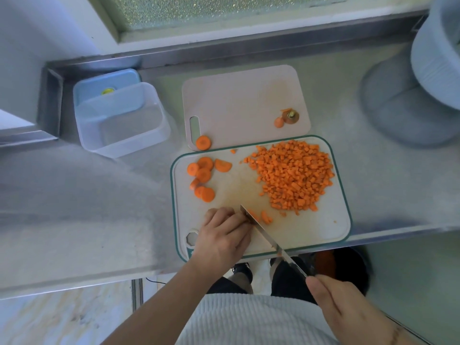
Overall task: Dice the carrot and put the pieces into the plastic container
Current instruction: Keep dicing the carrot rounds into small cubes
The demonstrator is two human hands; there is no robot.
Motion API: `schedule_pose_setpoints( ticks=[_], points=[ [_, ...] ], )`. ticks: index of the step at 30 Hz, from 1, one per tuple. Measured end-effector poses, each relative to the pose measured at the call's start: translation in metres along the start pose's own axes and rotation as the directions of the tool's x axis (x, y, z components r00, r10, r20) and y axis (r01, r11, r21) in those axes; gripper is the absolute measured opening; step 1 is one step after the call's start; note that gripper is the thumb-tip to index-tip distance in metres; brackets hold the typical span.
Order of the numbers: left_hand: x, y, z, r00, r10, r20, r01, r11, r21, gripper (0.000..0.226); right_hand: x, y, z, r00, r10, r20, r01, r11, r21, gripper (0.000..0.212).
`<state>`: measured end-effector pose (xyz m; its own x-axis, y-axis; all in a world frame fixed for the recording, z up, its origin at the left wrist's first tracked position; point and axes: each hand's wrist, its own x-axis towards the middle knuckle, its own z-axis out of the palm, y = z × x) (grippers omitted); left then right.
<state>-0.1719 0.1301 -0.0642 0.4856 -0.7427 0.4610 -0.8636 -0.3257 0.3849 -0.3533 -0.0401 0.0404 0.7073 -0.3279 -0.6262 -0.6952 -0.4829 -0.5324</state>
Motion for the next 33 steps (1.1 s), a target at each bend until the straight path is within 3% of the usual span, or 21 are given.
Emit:
schedule_pose_setpoints(
  ticks=[2, 6, 11, 15, 18, 20, 22, 25, 27, 30, 32, 33],
  points=[
    [0.002, 0.000, -0.002, 1.000, 0.003, -0.006, -0.002, 1.000, 0.022, 0.004, 0.007, 0.002, 0.004, 0.998, -0.031, 0.058, 0.033, 0.999, -0.035, 0.100],
    [0.004, 0.002, -0.005, 1.000, -0.008, -0.005, 0.008, 0.999, 0.033, 0.009, 0.022, -0.011, 0.009, 0.989, -0.141, 0.043, 0.143, 0.989, -0.037, 0.072],
    [-0.003, -0.006, -0.013, 0.994, 0.012, 0.107, -0.010, 1.000, -0.021, 0.014, 0.014, -0.008, -0.008, 0.983, -0.183, 0.002, 0.183, 0.983, -0.015, 0.076],
    [-0.006, -0.022, -0.023, 0.996, 0.026, 0.085, -0.019, 0.996, -0.082, 0.018, 0.000, 0.004, -0.028, 0.975, -0.194, -0.110, 0.158, 0.949, -0.274, 0.069],
    [0.013, -0.027, -0.028, 0.994, -0.113, -0.003, 0.111, 0.979, -0.170, 0.019, 0.005, 0.013, -0.038, 0.959, -0.246, -0.138, 0.142, 0.845, -0.516, 0.055],
    [0.035, -0.025, -0.032, 0.956, -0.289, -0.041, 0.267, 0.924, -0.274, 0.025, 0.012, 0.018, -0.043, 0.917, -0.312, -0.248, 0.101, 0.783, -0.614, 0.058],
    [0.058, -0.020, -0.038, 0.930, -0.364, -0.044, 0.327, 0.878, -0.350, 0.023, 0.018, 0.021, -0.048, 0.897, -0.344, -0.277, 0.087, 0.753, -0.652, 0.061],
    [0.088, -0.010, -0.035, 0.977, -0.122, 0.176, 0.172, 0.936, -0.306, 0.012, 0.026, 0.024, -0.053, 0.893, -0.344, -0.291, 0.064, 0.736, -0.674, 0.064],
    [0.101, -0.003, -0.023, 0.930, 0.027, 0.367, 0.026, 0.990, -0.138, 0.029, 0.030, 0.028, -0.053, 0.903, -0.325, -0.281, 0.067, 0.752, -0.656, 0.063],
    [0.112, 0.003, -0.002, 0.900, 0.069, 0.430, -0.059, 0.998, -0.037, 0.041, 0.032, 0.014, -0.064, 0.938, -0.246, -0.243, 0.038, 0.772, -0.634, 0.063],
    [0.119, 0.004, 0.007, 0.898, 0.046, 0.438, -0.032, 0.999, -0.039, 0.042, 0.034, 0.010, -0.069, 0.850, -0.439, -0.292, 0.143, 0.725, -0.674, 0.059],
    [0.122, 0.003, 0.010, 0.894, 0.029, 0.447, -0.008, 0.999, -0.048, 0.043, 0.034, 0.009, -0.069, 0.868, -0.418, -0.267, 0.130, 0.712, -0.690, 0.057]
  ],
)
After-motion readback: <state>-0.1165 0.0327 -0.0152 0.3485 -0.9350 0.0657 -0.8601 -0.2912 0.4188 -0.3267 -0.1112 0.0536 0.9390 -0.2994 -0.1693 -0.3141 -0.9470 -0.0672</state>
